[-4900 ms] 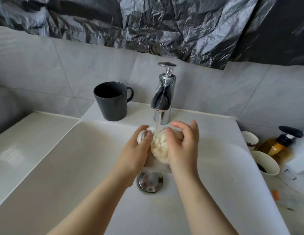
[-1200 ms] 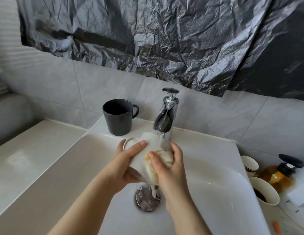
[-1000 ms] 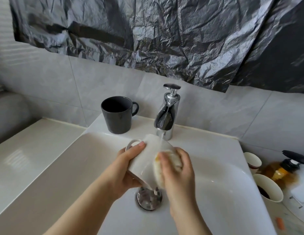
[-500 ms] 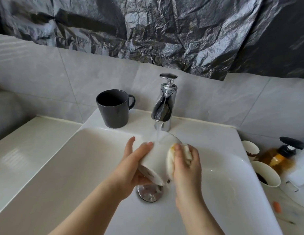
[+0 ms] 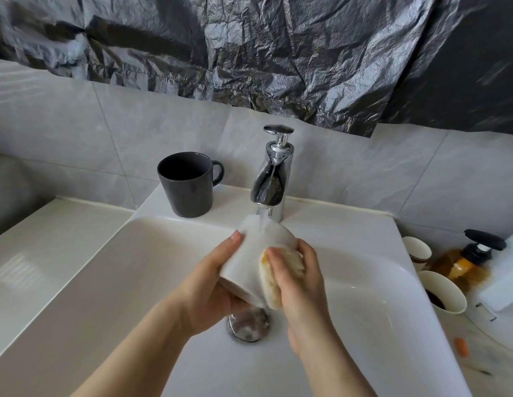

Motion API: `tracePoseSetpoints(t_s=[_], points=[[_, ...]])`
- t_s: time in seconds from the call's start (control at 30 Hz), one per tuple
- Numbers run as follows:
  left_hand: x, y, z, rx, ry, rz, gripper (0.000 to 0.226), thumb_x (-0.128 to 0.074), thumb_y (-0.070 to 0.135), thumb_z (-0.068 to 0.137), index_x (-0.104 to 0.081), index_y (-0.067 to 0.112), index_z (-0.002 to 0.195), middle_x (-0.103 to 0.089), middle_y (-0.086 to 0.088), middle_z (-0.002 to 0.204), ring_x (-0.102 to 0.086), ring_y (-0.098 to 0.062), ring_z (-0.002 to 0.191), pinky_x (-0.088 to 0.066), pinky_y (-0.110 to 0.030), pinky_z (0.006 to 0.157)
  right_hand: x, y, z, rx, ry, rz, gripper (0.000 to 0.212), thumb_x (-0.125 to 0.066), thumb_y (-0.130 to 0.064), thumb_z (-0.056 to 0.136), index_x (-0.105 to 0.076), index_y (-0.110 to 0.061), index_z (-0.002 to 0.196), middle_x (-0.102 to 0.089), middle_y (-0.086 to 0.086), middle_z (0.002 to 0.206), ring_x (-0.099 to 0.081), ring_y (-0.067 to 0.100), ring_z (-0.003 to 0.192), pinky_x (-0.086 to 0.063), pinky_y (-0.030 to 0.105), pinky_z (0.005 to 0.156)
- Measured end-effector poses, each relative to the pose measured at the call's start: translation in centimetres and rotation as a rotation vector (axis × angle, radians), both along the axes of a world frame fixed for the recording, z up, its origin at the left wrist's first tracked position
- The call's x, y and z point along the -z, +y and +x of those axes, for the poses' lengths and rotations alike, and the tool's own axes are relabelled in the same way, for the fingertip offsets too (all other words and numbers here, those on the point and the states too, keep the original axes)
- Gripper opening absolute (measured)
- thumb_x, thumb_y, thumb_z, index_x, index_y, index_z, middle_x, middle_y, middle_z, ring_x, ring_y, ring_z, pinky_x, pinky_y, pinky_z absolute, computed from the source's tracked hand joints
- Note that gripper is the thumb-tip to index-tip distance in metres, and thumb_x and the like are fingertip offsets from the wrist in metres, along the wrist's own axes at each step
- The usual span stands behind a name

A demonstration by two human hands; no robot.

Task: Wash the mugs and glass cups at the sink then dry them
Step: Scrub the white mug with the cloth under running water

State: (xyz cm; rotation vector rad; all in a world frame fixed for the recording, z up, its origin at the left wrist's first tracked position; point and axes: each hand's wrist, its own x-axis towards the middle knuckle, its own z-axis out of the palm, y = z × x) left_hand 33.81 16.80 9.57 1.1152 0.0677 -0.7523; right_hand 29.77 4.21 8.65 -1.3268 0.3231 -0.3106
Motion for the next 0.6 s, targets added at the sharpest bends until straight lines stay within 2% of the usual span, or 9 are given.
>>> tracePoseSetpoints(t_s=[0.07,0.1,0.2,0.23,0.3,0.37,0.47,0.53,0.6], points=[[-0.1,0.2,0.0,0.018,0.004,0.031,0.058,-0.071,0.047,0.072,-0.063,0.011,0.117,-0.07,-0.014,0.098,-0.067,-0.029,0.085,-0.056,-0.045,0.075,0.2,-0.2,0.2,0.169,0.019,-0.021,0.008,-0.063,-0.032,0.084,-0.059,-0.025,0.085,-0.064,-0.01,0.083,-0.061,0.004,0.075,-0.046,0.018,0.065],[-0.1,0.2,0.0,0.022,0.003,0.044,0.063,-0.076,0.046,0.069,-0.061,0.012,0.119,-0.069,-0.015,0.099,-0.068,-0.029,0.085,-0.056,-0.045,0.071,0.4,-0.4,0.4,0.214,0.023,-0.024,0.011,-0.06,-0.035,0.086,-0.059,-0.026,0.08,-0.064,-0.01,0.082,-0.061,0.007,0.079,-0.045,0.022,0.07],[-0.2,-0.1,-0.1,0.005,-0.012,0.06,0.068,-0.077,0.044,0.065,-0.058,0.01,0.121,-0.07,-0.016,0.1,-0.071,-0.029,0.084,-0.058,-0.042,0.066,0.1,-0.4,0.3,0.202,-0.007,0.019,0.007,-0.063,-0.037,0.086,-0.06,-0.032,0.09,-0.066,-0.009,0.1,-0.062,0.012,0.096,-0.048,0.028,0.083],[-0.2,-0.1,-0.1,-0.017,-0.005,0.034,0.063,-0.076,0.045,0.069,-0.06,0.008,0.118,-0.071,-0.016,0.098,-0.071,-0.028,0.083,-0.058,-0.041,0.065,-0.1,-0.2,0.1,0.106,-0.052,0.046,0.025,-0.07,-0.035,0.08,-0.057,-0.037,0.1,-0.063,-0.012,0.109,-0.062,0.008,0.099,-0.05,0.027,0.085],[-0.3,0.0,0.0,-0.032,0.038,-0.027,0.065,-0.062,0.054,0.071,-0.066,0.004,0.112,-0.071,-0.019,0.102,-0.07,-0.029,0.084,-0.06,-0.04,0.066,-0.3,0.4,-0.4,-0.102,-0.089,0.037,0.065,-0.076,-0.03,0.062,-0.043,-0.05,0.115,-0.056,-0.024,0.112,-0.062,-0.006,0.093,-0.052,0.017,0.076],[-0.1,0.3,0.3,-0.009,0.035,-0.024,0.071,-0.052,0.058,0.07,-0.068,0.003,0.112,-0.069,-0.021,0.109,-0.069,-0.031,0.089,-0.059,-0.043,0.073,-0.5,0.7,-0.5,-0.174,-0.096,-0.023,0.074,-0.082,-0.025,0.063,-0.04,-0.056,0.115,-0.054,-0.025,0.111,-0.061,-0.012,0.089,-0.051,0.012,0.07],[-0.2,0.6,0.3,0.062,-0.036,0.099,0.069,-0.059,0.059,0.069,-0.063,0.009,0.117,-0.069,-0.019,0.101,-0.067,-0.033,0.089,-0.053,-0.05,0.086,-0.2,0.2,-0.2,0.04,-0.123,-0.011,0.038,-0.072,-0.018,0.078,-0.053,-0.04,0.102,-0.059,-0.018,0.106,-0.062,-0.004,0.086,-0.049,0.013,0.07],[-0.3,0.5,0.0,0.077,-0.089,0.188,0.063,-0.067,0.061,0.068,-0.065,0.016,0.113,-0.071,-0.014,0.096,-0.068,-0.031,0.088,-0.054,-0.047,0.084,0.1,-0.3,0.1,0.17,-0.094,-0.042,0.013,-0.064,-0.022,0.085,-0.058,-0.033,0.086,-0.063,-0.015,0.091,-0.062,0.009,0.086,-0.047,0.02,0.073],[-0.4,0.4,-0.1,0.072,-0.143,0.237,0.059,-0.069,0.06,0.068,-0.065,0.019,0.11,-0.073,-0.011,0.098,-0.07,-0.028,0.091,-0.056,-0.042,0.081,0.2,-0.4,0.2,0.208,-0.062,-0.101,0.01,-0.061,-0.026,0.087,-0.059,-0.032,0.08,-0.065,-0.014,0.087,-0.061,0.013,0.089,-0.047,0.024,0.076]])
